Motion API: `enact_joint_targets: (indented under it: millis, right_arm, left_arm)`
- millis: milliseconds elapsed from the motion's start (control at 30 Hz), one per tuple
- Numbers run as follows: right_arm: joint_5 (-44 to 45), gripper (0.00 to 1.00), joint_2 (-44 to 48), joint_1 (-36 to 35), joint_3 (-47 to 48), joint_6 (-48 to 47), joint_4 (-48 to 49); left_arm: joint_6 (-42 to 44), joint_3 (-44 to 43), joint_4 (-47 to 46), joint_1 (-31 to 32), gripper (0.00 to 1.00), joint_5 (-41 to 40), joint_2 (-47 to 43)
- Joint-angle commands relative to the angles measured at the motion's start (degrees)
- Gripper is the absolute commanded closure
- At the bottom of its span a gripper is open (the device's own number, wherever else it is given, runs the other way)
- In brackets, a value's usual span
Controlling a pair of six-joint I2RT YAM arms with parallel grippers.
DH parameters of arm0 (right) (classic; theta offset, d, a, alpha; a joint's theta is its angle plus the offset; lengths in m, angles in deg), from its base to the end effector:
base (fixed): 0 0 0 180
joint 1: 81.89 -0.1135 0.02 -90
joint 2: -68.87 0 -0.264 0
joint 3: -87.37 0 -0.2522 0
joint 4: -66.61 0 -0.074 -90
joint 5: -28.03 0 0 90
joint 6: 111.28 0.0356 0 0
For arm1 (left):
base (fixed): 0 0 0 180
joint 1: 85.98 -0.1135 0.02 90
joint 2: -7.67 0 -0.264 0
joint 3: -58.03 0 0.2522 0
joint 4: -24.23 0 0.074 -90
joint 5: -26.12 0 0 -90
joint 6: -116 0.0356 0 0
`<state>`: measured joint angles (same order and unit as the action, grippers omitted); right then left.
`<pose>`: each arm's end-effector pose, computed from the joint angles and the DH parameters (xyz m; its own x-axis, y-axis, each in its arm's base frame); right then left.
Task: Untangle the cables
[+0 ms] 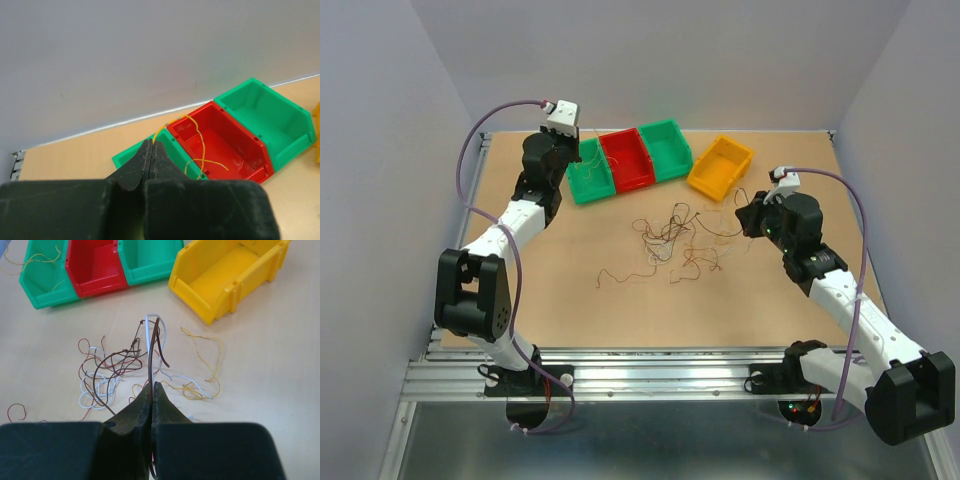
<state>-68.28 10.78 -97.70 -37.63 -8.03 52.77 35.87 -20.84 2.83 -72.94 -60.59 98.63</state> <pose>0.2269 0.0683 0.2922 -0.3580 0.1354 -0.9239 -0.2978 0.9212 0.2504 0.3689 -0.0875 0.3424 0.2033 0.1286 -0.9706 0.2493 0.9519 0.1783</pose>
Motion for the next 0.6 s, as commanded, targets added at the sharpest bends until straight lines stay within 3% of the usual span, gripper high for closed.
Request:
enact_joint_targets:
  millis: [0, 233, 333, 567]
  right_arm:
    - [-0.6, 0.98, 1.5, 0.0, -0.9, -0.9, 1.0]
    - [-0.6, 0.98, 1.5, 0.0, -1.0, -0.9, 1.0]
    - [-0.5, 0.98, 1.4, 0.0, -0.9, -1.0, 1.0]
    - [-0.5, 0.98, 0.4, 0.0, -0.5, -1.0, 1.0]
  left_arm:
    - [-0.4, 0.3, -5.5, 0.1, 1.0, -1.6, -1.4]
    - [1.9, 1.6, -7.0, -0.2, 1.0, -2.8, -0.6]
    - [2.9, 0.8, -7.0, -0.2, 1.0, -7.1, 1.7]
    - [4.5, -3.1, -4.2, -0.1, 1.0, -8.9, 7.6]
